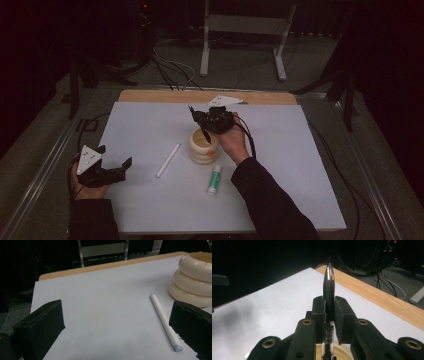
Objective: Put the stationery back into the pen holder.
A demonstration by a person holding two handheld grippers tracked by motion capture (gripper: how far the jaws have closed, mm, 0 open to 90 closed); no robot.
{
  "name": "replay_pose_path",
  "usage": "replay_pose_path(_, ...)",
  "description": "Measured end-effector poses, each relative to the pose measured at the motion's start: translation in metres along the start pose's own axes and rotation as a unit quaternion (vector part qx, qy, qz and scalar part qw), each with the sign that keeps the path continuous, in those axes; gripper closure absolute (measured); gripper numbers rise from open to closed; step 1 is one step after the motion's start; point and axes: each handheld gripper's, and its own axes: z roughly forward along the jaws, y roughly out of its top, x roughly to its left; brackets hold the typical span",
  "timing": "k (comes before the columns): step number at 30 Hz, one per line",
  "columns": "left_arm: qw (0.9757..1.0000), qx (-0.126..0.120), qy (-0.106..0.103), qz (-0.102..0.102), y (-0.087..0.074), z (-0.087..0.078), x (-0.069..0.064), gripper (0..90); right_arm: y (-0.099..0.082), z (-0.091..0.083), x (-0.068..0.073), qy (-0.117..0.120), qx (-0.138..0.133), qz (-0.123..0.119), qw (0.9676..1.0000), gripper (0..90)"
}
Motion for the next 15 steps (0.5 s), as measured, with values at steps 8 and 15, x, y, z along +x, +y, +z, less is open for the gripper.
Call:
replay_pose_path(8,1.0,0.001,-0.001,0.0,0.0,0.0,0.0,0.1,-0.011,0.005,0.0,-0.003,0.002,0.001,1.0,79.9)
replay_pose_path(15,1.0,0.001,-0.001,0.0,0.0,0.0,0.0,0.1,-0.016,0.008,0.002,-0.006,0.014,-0.006,0.9999,79.5)
